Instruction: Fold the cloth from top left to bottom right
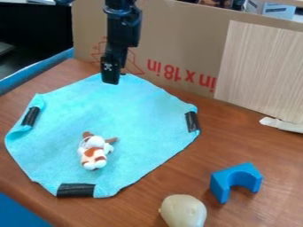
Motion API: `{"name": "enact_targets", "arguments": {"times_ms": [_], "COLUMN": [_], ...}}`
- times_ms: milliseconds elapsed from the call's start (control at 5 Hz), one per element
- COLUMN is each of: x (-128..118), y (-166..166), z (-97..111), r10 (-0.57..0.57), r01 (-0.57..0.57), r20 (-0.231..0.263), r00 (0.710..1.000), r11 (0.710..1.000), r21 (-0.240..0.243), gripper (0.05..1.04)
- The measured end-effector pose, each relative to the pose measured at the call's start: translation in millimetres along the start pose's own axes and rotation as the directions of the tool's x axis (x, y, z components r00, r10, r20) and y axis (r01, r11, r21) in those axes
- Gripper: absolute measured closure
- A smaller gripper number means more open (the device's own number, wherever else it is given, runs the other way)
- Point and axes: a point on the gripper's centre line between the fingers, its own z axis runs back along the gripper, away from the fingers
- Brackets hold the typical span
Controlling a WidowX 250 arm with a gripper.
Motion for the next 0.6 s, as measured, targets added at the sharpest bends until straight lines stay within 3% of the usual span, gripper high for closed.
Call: {"name": "enact_targets", "arguments": {"times_ms": [200,400,600], "x": [1,-17,-53], "y": [-2,20,38], "z": [-13,-17,-19], "r10": [-0.002,0.041,0.113], "r01": [0.002,-0.038,-0.107], "r20": [-0.002,0.061,0.108], "r00": [1.0,0.997,0.988], "r11": [0.999,0.998,0.992], "r21": [-0.036,-0.046,-0.062], "gripper": [0.083,0.083,0.083]}}
